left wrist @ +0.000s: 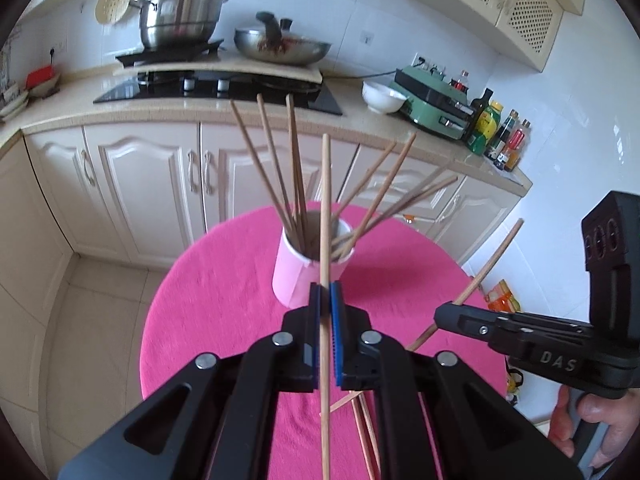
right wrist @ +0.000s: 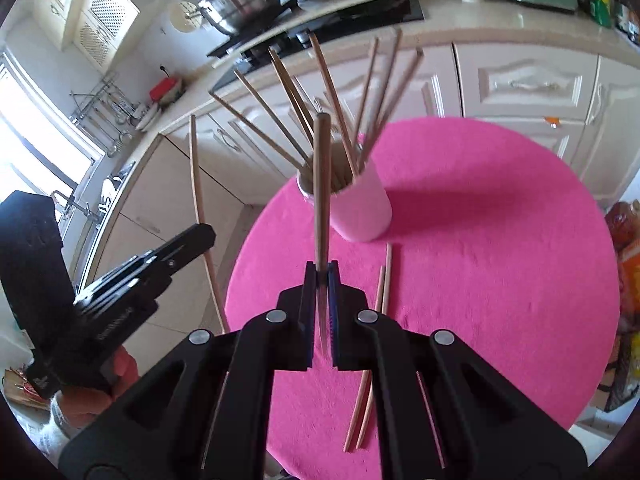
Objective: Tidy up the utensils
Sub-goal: 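Lift both held chopsticks over the pink cup and drop them in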
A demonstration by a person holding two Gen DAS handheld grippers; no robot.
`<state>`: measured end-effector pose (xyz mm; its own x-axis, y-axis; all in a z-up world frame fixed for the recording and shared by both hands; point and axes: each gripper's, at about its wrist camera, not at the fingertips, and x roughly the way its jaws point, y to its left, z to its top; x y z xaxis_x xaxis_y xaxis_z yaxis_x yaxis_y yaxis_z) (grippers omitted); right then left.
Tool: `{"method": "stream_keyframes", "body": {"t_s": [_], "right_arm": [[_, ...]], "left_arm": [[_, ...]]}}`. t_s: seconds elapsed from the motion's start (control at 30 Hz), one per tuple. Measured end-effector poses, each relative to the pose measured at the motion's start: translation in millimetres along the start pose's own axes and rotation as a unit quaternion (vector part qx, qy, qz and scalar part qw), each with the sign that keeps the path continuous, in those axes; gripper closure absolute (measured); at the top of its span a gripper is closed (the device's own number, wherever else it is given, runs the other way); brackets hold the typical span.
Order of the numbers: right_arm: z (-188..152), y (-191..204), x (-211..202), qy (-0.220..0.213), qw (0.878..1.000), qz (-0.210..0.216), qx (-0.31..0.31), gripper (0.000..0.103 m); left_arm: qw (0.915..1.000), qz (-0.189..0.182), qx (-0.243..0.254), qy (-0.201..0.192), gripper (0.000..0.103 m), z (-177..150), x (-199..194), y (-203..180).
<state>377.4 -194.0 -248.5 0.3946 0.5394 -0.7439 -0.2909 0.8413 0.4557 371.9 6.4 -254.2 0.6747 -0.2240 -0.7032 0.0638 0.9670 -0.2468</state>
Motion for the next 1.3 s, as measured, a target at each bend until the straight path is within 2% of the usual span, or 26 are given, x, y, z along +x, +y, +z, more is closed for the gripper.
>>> {"method": "stream_keyframes", "body": {"t_s": [0.13, 0.43, 0.73, 0.93, 1.1, 1.3], "right_arm": [[13.0, 8.2, -10.7, -0.021, 1.0, 0.0, -0.012, 0.097], [44.7, 23.8, -21.1, -0.057, 0.997, -0.006, -0.054, 0.097], [81.0, 27.4, -12.6, -0.082, 0.993, -0.006, -0.082, 0.097], [104.6, 26.8, -8.2, -0.1, 0.989, -0.017, -0.109, 0.097], [114.8, 19.4, -2.6, -0.101, 0.988, -0.015, -0.119, 0.097], [126.2, 17.4, -5.5, -0.108, 0.988, 0.01, -0.114, 0.097]], "left_arm": [[0.9998, 0.007, 0.0, -0.017, 0.097, 9.6, 1.1, -1.2], [0.9964, 0.002, -0.01, -0.084, 0.097, 42.1, 1.7, -0.9], [0.9922, -0.009, -0.032, -0.12, 0.097, 77.5, 24.8, 4.0], [0.9854, -0.008, -0.038, -0.166, 0.097, 100.6, 43.1, 0.2], [0.982, 0.013, -0.016, -0.188, 0.097, 108.7, 60.0, -9.2], [0.9805, 0.024, -0.036, -0.192, 0.097, 105.6, 82.7, -2.2]]}}
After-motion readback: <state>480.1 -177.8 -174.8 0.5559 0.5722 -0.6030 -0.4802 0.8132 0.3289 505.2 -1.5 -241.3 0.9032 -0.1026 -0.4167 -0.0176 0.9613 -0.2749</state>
